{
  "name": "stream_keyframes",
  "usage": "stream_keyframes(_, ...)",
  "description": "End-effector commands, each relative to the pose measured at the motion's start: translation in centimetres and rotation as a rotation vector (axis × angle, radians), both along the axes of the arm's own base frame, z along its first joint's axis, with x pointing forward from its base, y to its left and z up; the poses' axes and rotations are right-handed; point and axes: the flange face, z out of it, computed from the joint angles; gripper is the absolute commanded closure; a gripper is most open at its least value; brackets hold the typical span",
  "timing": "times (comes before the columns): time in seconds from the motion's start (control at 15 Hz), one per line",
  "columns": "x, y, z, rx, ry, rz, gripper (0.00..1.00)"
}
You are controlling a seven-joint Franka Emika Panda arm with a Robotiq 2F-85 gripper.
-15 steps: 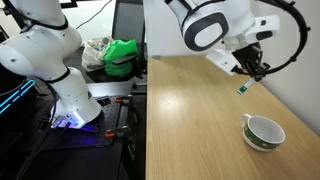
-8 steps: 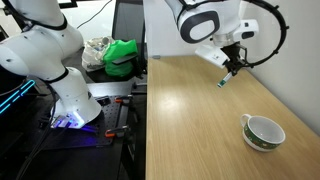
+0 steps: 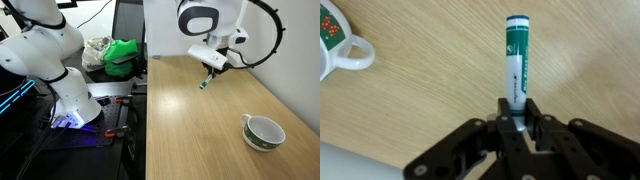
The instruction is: Take the marker out of the mug and put it on the counter.
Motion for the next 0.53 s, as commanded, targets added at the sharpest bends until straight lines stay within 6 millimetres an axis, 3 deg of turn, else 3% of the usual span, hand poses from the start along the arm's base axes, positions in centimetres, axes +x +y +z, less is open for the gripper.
stream_keyframes(0.0, -2.2, -1.6, 1.4, -0.059, 0.068, 0.133, 0.95)
stream_keyframes(0.47, -4.8, -4.9, 1.0, -0.140, 0.118, 0.254, 0.95)
